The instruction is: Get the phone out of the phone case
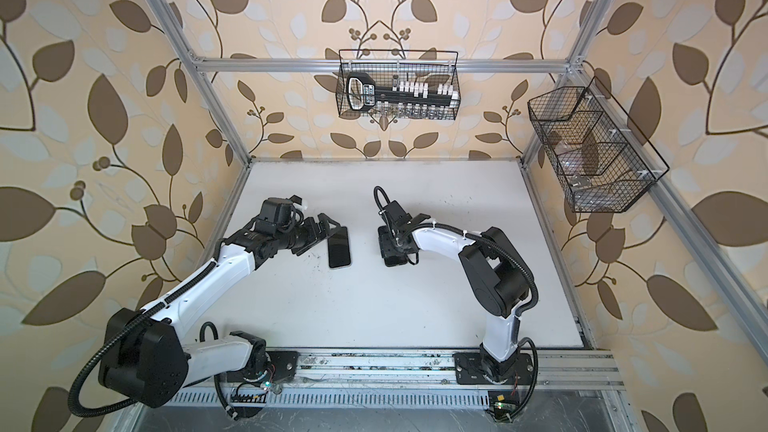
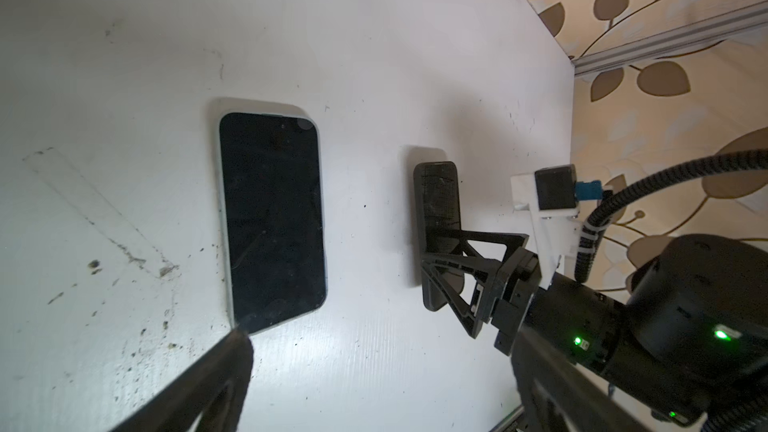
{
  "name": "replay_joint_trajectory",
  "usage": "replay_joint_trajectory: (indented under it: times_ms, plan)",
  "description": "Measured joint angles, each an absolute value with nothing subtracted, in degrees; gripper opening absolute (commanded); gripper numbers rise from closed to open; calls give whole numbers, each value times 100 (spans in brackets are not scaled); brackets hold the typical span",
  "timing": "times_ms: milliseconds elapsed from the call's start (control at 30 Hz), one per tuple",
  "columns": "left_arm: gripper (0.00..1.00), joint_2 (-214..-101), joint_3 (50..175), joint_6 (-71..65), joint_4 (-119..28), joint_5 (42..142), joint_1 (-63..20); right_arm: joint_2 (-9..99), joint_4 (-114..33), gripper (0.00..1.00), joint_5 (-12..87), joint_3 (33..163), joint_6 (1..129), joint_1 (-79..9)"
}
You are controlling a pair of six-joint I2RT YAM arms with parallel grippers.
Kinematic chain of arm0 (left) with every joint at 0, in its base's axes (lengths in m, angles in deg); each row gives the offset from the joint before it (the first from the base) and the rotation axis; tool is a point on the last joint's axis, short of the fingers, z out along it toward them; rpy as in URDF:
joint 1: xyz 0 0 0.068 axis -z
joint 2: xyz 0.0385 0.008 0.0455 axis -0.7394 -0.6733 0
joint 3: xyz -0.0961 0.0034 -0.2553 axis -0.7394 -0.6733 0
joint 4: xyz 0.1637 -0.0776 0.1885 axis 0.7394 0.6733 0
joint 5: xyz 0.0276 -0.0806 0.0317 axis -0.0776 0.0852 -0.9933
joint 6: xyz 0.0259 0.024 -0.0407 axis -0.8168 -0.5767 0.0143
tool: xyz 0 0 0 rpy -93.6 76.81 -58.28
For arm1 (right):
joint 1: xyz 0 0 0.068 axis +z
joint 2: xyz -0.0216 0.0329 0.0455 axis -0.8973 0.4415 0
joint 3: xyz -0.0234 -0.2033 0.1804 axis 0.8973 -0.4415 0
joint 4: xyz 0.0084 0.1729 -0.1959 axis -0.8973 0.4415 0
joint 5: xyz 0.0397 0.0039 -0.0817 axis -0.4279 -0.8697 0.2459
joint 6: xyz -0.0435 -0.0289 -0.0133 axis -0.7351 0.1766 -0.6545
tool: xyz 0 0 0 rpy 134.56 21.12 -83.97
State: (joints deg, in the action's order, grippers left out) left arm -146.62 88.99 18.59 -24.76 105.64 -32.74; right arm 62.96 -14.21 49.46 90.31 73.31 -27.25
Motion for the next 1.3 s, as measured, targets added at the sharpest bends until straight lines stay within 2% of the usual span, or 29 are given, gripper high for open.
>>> replay_joint_trajectory:
  times_ms: [267,533,733,833,933,1067,1300]
  plan:
    - [99,-15473,8899,2122,-3134,11166,-3191,5710,-1384,39,4705,8847,7216,-2722]
    - [99,-15759,9011,2294,-3538,11399,-2564,5225,-1343,39,4437,8847,7159,-2600]
    - [97,-16069,9085,2539,-4028,11557,-2395,5168,-1249,38,4238,8849,7183,-2390]
    - [90,-16144,9085,2576,-4148,11583,-2363,5100,-1209,38,4168,8849,7211,-2312]
    - [76,-16225,9085,2661,-4286,11625,-2363,4980,-1209,38,4128,8849,7288,-2237]
    - [62,-16332,9092,2821,-4454,11716,-2358,4831,-1214,38,4122,8849,7360,-2148]
    - [46,-16362,9096,2992,-4693,11760,-2358,4799,-1240,37,4082,8849,7449,-2106]
